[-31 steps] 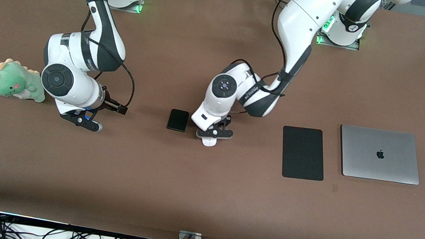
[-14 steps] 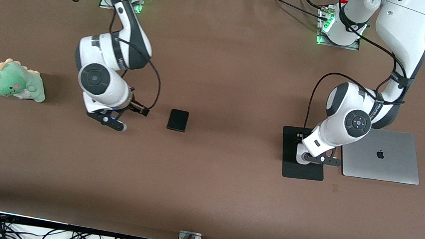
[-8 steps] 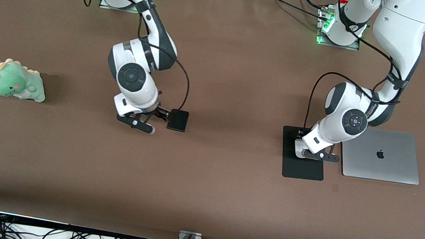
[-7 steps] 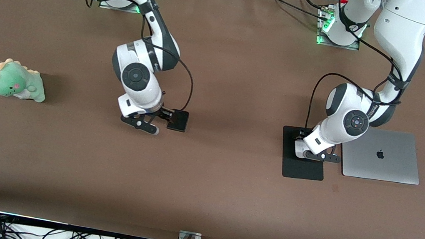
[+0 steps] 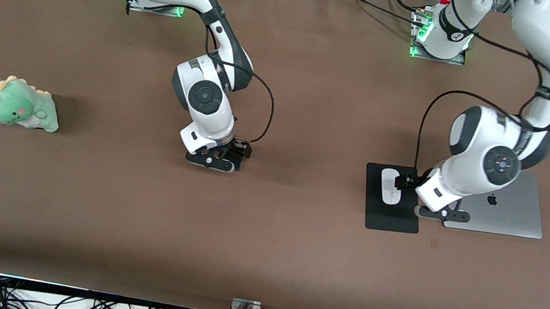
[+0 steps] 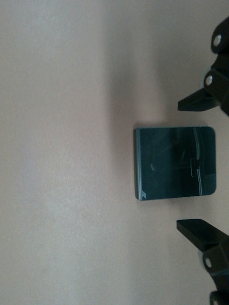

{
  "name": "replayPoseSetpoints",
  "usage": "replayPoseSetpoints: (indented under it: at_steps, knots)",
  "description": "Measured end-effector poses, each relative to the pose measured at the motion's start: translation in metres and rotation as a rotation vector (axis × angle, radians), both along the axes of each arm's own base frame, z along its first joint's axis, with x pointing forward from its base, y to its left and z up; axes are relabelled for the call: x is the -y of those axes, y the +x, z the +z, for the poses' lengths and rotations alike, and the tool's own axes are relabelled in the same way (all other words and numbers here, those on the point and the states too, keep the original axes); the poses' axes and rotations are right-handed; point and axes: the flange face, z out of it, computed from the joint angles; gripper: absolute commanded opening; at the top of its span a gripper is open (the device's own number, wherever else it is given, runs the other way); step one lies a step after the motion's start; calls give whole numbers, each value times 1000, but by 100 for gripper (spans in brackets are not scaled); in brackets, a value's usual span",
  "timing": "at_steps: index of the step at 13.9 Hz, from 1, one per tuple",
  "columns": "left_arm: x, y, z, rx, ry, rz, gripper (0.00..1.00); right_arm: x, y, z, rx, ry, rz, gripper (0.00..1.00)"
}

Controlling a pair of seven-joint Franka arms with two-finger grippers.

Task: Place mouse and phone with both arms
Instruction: 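Release the mouse onto the pad while the right gripper grasps the phone, then lift the phone with the right gripper while the left gripper withdraws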

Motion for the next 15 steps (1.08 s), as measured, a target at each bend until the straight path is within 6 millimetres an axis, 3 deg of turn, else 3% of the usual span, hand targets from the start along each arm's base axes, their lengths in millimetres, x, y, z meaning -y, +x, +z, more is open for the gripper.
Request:
replayPoseSetpoints:
  at_steps: [2, 4, 7, 10, 12, 14, 15]
  knots:
    - [-12, -6, 65, 18, -7, 11, 100, -1, 1, -11, 14, 6, 40, 100]
    - [-25, -25, 132, 32, -7, 15, 100, -1, 1, -22, 21, 6, 80, 100]
    - [-43, -60, 214, 88, 29, 12, 100, 0, 0, -32, 17, 1, 118, 100]
    - [-53, -82, 261, 112, 74, 6, 100, 0, -1, -39, 16, -1, 127, 100]
    - [-54, -81, 282, 117, 98, 1, 100, 1, -2, -46, 10, -5, 133, 97]
    - [-56, -75, 291, 132, 101, 4, 100, 2, -2, -50, 7, -7, 133, 82]
    - [-56, -72, 293, 136, 104, 5, 100, 2, -2, -49, 8, -7, 133, 68]
